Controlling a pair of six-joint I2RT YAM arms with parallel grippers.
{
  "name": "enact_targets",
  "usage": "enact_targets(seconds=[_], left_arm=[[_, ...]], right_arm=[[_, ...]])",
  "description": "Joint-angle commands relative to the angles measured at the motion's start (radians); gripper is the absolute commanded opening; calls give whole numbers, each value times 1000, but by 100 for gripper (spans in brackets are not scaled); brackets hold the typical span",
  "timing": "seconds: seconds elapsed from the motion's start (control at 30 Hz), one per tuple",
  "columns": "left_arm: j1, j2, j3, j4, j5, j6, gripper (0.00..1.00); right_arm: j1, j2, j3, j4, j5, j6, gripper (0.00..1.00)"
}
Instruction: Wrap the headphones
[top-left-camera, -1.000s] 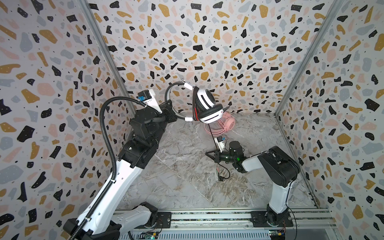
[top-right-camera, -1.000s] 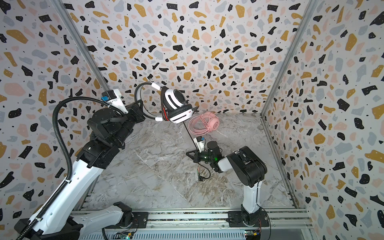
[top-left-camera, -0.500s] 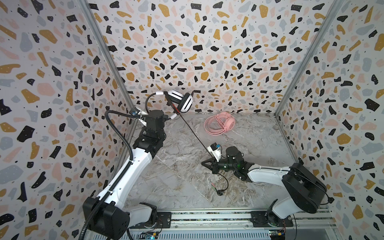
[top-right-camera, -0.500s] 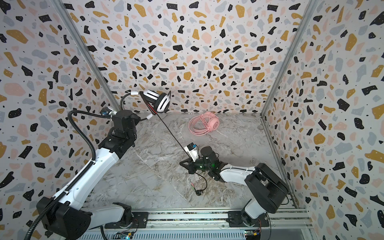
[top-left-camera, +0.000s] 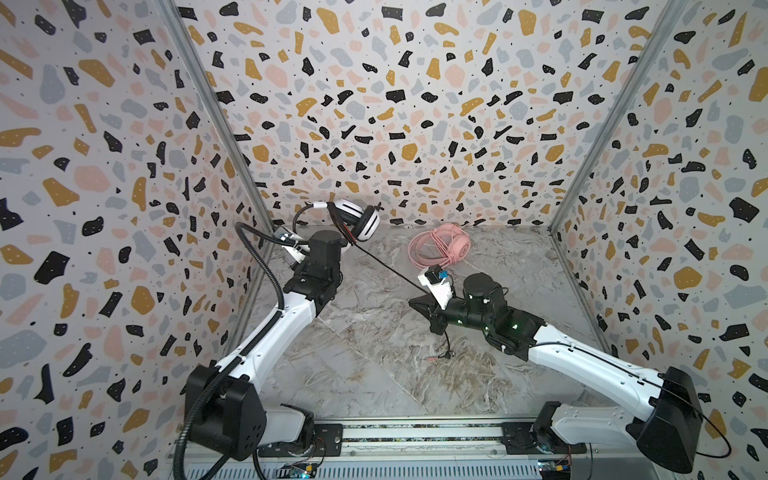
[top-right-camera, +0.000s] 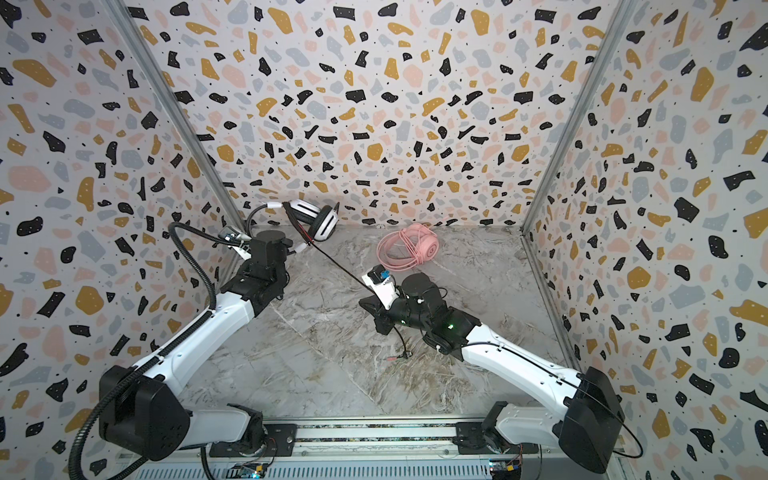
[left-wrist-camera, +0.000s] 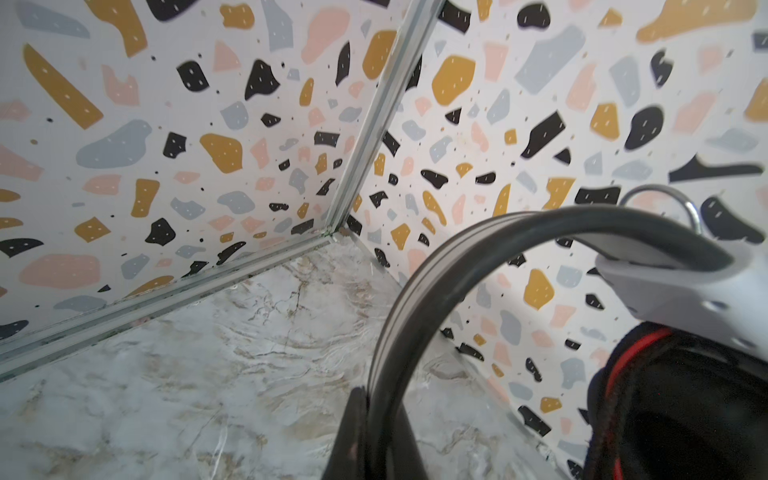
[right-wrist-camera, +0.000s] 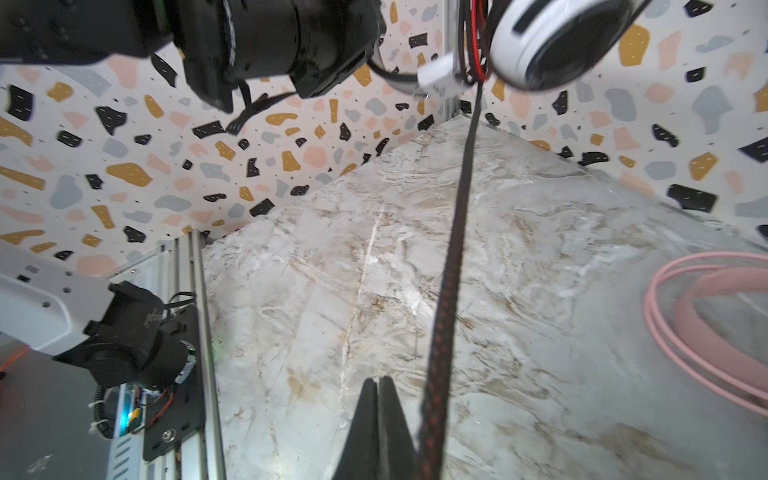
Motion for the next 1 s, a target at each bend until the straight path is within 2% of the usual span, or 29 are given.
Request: enact_targets(seconds=[0.0,0.1,0.2,0.33,0.43,0.57,0.87,0.97], left_arm=[[-63,4,-40,110,-22,49,0],[-132,0,-84,135,-17,120,0],[-168,-7,-95,147,164,228,0],[-225,-12,-69,85,340,421,0],[-247,-13,-38,-3,436,511,0],[-253,-38,-33,-85,542,563,0],[-252,-177,-125,-61,819,614,0],[-252,-224,-127,-85,828,614,0]], right_arm=[[0,-1,115,-119,91,-85,2],[-17,16,177,-146,101,-109,2],[-49,49,247,-194,93,-130,2],[-108,73,304,-207,86,-148,3],[-157,77,322,-190,69,-144,3],[-199,86,330,-170,55,-140,3],[-265,138,320,-147,52,-138,3],[-296,156,296,-127,38,-127,3]])
